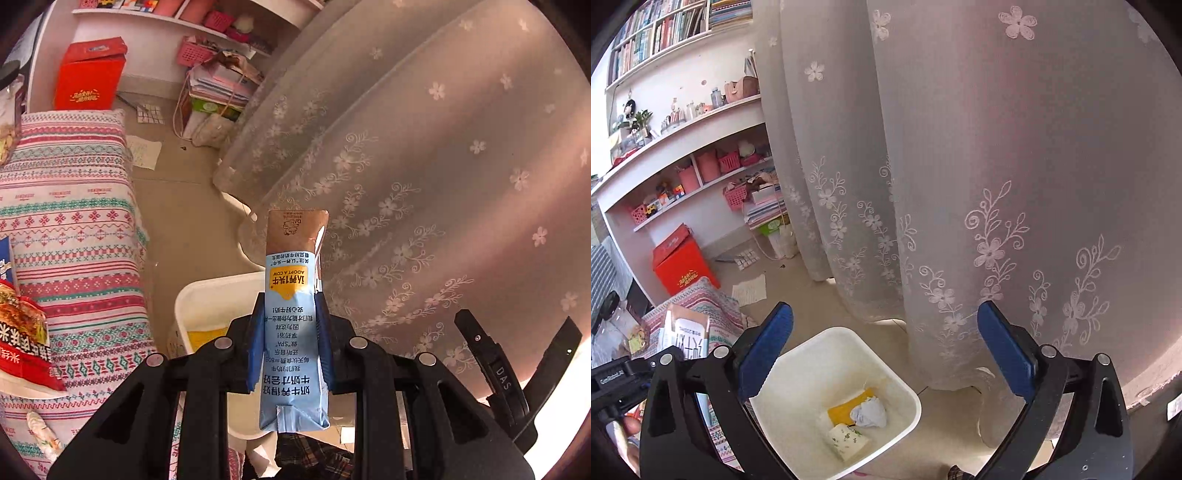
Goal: Collect trash
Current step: 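Drop the tissue into the white bin while the left gripper drops the milk carton, then move the left gripper back to the table and grasp the white tissue wrapper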
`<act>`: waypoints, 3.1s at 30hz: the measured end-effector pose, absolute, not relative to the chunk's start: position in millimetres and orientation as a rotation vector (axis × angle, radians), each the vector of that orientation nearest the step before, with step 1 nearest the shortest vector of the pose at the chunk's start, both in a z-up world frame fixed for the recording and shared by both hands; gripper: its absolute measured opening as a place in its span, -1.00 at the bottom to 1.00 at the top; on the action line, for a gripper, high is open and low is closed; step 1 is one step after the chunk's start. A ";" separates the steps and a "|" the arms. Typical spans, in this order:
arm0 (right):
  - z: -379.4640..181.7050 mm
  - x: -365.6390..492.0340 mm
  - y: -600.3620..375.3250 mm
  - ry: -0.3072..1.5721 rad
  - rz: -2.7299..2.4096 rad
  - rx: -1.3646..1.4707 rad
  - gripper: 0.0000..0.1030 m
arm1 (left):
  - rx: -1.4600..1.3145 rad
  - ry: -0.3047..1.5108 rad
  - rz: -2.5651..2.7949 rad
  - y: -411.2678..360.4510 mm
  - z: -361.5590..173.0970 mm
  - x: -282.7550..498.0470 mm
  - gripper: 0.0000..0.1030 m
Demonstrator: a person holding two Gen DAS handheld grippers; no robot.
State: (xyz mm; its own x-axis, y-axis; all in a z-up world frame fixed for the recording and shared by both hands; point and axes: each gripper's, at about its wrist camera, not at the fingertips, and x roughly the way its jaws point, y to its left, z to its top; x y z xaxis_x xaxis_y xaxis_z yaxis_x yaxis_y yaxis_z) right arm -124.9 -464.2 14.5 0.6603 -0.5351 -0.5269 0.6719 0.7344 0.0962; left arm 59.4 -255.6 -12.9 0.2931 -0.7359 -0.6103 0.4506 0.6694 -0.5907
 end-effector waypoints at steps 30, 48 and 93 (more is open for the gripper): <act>13.1 -73.0 -370.5 0.549 -0.505 0.212 0.86 | -0.151 0.855 -0.401 -175.4 2.9 49.7 0.74; -2.4 -2.0 -232.6 0.633 -0.258 0.049 0.86 | -0.317 0.947 0.064 25.9 -42.7 53.1 0.78; -38.4 68.8 -211.8 0.910 -0.074 0.157 0.87 | -0.101 1.205 -0.147 51.9 -95.5 158.2 -0.19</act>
State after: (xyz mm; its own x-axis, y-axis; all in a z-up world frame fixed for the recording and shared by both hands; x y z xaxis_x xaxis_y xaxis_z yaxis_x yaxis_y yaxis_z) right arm 68.8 -211.8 -38.4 0.6122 0.0030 -0.7907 0.1299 0.9860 0.1043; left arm 158.2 51.9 -95.5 0.3498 -0.1670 -0.9218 0.0591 0.9860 -0.1562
